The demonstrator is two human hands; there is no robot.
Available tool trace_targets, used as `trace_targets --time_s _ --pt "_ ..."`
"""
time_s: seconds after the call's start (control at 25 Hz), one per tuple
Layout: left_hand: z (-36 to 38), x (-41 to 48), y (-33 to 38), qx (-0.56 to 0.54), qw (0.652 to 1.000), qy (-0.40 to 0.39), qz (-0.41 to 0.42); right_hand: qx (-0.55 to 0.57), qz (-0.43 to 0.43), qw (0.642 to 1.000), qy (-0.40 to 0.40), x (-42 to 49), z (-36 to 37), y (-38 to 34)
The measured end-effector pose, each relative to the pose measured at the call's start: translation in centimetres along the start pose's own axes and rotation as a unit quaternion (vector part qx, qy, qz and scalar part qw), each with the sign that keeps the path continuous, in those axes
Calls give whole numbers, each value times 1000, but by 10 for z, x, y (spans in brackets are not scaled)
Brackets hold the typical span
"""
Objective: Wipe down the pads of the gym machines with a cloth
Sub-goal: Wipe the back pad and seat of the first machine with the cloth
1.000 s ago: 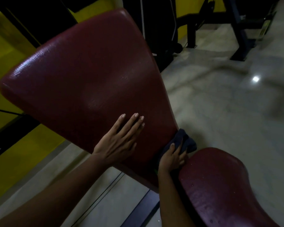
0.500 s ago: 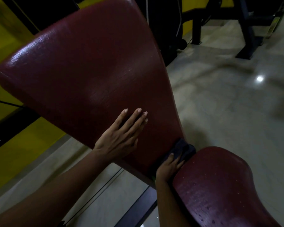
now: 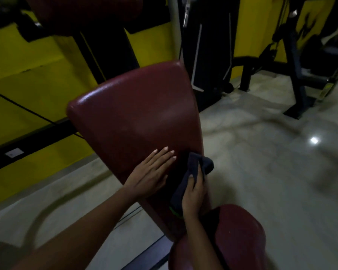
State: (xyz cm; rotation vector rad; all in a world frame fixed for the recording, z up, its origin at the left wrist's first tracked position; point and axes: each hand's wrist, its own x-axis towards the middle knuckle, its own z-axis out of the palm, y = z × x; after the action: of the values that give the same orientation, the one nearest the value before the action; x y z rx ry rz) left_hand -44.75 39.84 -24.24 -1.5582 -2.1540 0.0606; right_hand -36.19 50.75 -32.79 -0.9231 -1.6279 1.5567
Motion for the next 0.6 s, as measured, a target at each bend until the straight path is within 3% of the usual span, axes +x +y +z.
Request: trace_targets --time_s 0.2,0.36,0.52,0.6 --pt "-76 27 -23 -62 971 102 -206 -55 -145 983 -94 38 -23 -95" --pt "-113 46 -60 -15 939 146 -311 -111 -330 925 -154 58 1 -183" --pt "-125 57 -100 -4 909 114 -401 -163 -404 879 -192 85 54 -243" --pt "-121 58 -116 21 904 53 -423 -241 -444 838 -204 83 88 -245"
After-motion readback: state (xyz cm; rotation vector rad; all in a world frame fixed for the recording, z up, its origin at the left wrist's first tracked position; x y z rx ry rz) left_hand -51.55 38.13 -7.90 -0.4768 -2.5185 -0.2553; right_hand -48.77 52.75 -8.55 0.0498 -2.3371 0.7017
